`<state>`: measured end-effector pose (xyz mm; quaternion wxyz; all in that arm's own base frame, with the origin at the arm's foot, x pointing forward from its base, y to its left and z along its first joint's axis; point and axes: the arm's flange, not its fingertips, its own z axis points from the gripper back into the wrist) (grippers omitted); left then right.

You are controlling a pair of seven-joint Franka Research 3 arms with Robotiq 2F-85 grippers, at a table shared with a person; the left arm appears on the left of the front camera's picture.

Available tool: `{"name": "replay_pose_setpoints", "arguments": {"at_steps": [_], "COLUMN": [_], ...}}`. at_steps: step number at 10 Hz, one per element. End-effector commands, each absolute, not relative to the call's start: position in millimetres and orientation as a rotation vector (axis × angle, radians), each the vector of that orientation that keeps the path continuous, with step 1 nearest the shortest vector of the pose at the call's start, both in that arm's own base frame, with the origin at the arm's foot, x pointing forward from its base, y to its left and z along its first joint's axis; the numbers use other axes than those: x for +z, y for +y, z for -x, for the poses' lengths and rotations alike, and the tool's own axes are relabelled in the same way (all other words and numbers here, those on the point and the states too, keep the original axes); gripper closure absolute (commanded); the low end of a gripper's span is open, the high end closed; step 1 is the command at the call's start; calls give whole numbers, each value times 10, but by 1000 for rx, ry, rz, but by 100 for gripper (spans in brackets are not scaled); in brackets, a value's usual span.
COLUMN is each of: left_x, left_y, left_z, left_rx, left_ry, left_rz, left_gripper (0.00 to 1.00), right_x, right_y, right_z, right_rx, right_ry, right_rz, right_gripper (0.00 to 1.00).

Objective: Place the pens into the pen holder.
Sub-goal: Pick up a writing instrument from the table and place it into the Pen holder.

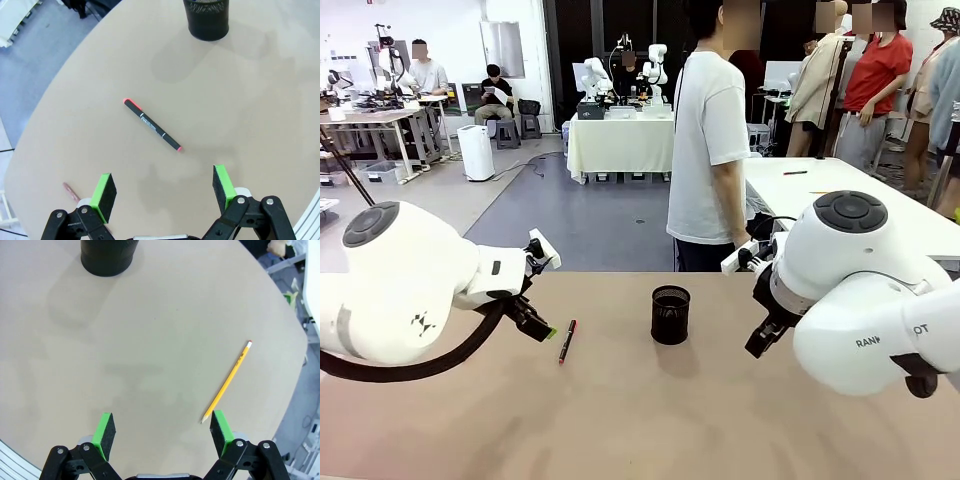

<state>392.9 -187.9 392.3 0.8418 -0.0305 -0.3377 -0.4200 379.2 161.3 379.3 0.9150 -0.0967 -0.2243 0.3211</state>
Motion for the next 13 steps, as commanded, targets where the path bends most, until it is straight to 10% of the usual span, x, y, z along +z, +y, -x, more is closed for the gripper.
{"name": "replay_pose_setpoints", "arguments": {"at_steps": [1, 13], "left_x": [3984, 4763], "left_y": [-1928, -1240], "left_z": [-3893, -4004], "left_rx": [-876, -1004], "left_ry": [-711, -595], "left_rz": [61, 448], "left_gripper": [0, 0], "right_x": [3803, 4931], "right_y": [1626, 1172], "right_z": [-3804, -3973], "right_rx": [686, 808], "right_ry": [-476, -475], "right_rz": [193, -324], "right_gripper": [0, 0]}}
